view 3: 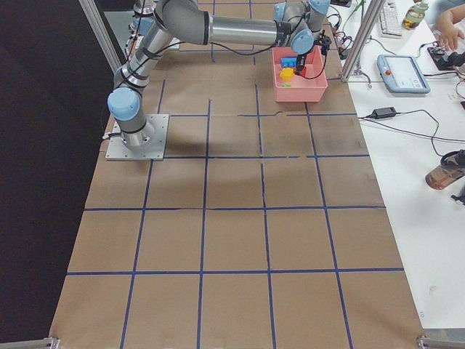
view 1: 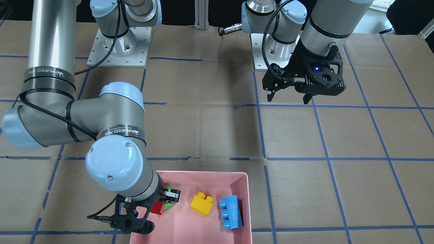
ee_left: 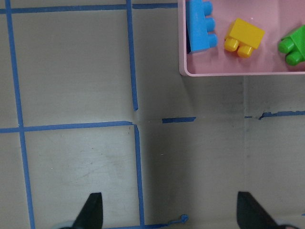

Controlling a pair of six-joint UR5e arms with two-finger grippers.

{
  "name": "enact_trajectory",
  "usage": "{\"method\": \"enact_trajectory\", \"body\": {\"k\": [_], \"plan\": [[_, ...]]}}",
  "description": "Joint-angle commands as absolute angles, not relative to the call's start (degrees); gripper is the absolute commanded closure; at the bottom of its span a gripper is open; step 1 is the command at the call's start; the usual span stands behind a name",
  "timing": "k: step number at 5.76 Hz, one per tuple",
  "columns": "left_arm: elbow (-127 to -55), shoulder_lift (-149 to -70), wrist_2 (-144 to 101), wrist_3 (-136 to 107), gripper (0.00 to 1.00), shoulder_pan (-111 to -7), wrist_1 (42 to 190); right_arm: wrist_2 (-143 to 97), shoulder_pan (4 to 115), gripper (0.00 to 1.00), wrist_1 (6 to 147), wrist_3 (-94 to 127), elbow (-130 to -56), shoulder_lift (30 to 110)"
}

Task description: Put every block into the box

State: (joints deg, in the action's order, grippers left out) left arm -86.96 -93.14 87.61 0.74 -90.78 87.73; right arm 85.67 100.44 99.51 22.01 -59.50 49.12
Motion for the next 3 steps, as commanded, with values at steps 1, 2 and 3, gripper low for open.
{"method": "enact_trajectory", "body": {"k": [1,2,3], "plan": [[-87.19,-91.68,88.24,0.27,0.00,-90.26,90.07,85.17,101.78,0.01,100.72,23.55,-59.59,48.43],[-87.19,-91.58,91.64,0.18,0.00,-90.35,89.74,85.43,101.60,0.00,100.72,23.47,-59.42,48.86],[-87.01,-91.50,91.50,0.18,0.00,-90.35,89.74,85.95,100.91,0.00,100.64,23.12,-59.33,49.48]]}}
